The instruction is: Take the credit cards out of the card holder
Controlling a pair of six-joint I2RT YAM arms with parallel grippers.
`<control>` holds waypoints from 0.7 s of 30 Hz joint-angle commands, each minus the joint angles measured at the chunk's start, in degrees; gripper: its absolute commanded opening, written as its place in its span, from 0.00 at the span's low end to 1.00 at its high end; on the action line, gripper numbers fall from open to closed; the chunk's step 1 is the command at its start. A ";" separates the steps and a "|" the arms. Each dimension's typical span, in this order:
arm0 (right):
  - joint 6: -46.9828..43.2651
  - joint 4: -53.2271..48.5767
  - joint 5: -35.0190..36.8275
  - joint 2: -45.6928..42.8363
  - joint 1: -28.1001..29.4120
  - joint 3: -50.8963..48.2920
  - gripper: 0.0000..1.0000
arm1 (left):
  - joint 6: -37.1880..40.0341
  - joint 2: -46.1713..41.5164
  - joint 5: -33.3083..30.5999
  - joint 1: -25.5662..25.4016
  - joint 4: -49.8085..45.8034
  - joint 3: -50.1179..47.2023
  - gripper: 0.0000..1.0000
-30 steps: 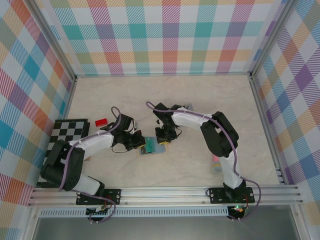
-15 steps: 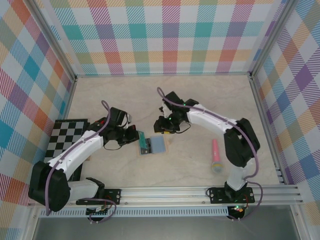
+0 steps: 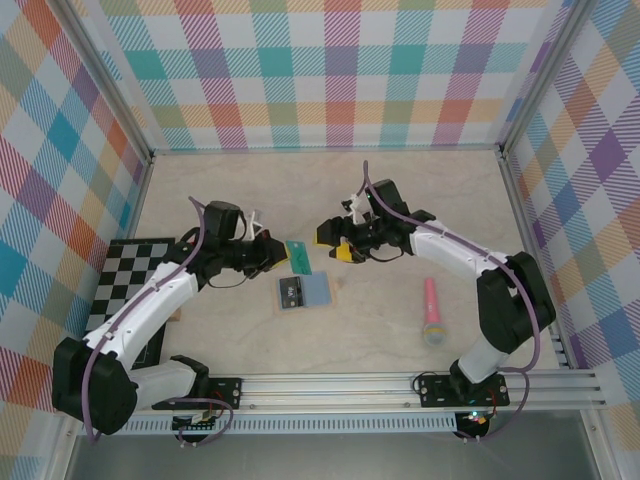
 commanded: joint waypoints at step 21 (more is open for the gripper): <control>6.05 12.87 -9.09 -4.25 0.07 -0.76 0.00 | -9.73 -3.48 4.26 2.21 9.18 -2.60 0.00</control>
